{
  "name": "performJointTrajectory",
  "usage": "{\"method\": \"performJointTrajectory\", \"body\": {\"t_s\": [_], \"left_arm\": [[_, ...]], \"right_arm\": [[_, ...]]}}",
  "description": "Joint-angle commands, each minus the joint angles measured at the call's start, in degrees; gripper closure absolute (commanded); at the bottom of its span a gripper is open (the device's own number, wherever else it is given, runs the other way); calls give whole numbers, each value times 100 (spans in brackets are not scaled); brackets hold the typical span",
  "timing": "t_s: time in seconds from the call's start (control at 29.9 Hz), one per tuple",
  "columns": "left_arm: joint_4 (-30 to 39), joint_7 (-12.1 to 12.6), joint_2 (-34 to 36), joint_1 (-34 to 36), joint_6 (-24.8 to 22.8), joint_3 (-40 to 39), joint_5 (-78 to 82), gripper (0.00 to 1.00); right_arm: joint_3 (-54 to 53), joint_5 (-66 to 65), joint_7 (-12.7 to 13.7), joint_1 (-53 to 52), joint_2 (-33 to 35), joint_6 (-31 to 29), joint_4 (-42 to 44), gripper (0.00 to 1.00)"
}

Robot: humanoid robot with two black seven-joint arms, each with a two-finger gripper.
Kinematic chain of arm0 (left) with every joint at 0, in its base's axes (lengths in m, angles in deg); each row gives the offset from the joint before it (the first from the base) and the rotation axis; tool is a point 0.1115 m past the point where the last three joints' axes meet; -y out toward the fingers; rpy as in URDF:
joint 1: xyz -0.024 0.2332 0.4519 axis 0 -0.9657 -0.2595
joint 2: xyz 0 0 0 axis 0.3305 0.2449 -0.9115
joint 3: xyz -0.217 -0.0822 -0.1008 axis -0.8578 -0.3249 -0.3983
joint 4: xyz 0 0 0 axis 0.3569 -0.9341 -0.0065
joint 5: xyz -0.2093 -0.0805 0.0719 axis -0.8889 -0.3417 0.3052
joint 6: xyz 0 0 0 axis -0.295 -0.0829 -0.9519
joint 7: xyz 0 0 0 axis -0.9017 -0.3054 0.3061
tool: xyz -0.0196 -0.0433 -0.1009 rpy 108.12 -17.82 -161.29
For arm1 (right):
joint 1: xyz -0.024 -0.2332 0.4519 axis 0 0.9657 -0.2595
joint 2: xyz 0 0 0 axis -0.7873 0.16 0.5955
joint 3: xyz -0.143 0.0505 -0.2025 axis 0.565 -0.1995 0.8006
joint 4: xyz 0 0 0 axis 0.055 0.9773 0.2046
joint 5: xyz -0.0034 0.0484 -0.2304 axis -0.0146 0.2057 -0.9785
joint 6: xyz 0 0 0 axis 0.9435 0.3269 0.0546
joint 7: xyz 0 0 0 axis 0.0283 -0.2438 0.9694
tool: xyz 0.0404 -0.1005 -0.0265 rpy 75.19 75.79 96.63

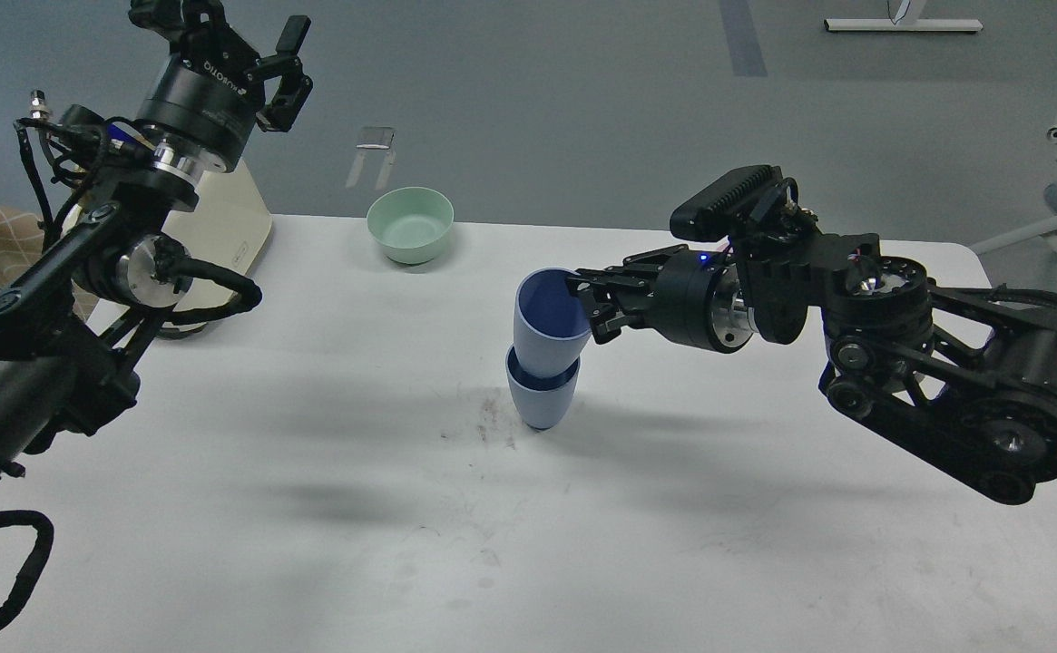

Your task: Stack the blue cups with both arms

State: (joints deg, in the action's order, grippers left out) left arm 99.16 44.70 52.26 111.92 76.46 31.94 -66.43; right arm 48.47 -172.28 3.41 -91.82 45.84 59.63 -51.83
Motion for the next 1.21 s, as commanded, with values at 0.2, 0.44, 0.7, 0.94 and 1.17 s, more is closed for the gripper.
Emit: {"method": "performJointTrajectory", "body": {"t_s": [0.2,0.44,0.7,0.94,1.17], "left_arm": [[0,-2,-1,-9,0,0,0,2],[0,-11,-1,-9,0,0,-9,2],[9,-28,25,-35,-106,-131,-27,2],[-17,-20,-63,-35,-141,-466,-53,2],[-43,-11,-71,-35,-176,-466,-53,2]], "right_arm": [[-26,9,-8,57,-18,0,-6,75],[-262,27,-17,40,-44,0,-32,57],[-2292,123,-44,40,-168,0,248,0],[-4918,123,-70,5,-317,0,1056,0],[-6231,1228,-70,75,-256,0,2076,0]]}}
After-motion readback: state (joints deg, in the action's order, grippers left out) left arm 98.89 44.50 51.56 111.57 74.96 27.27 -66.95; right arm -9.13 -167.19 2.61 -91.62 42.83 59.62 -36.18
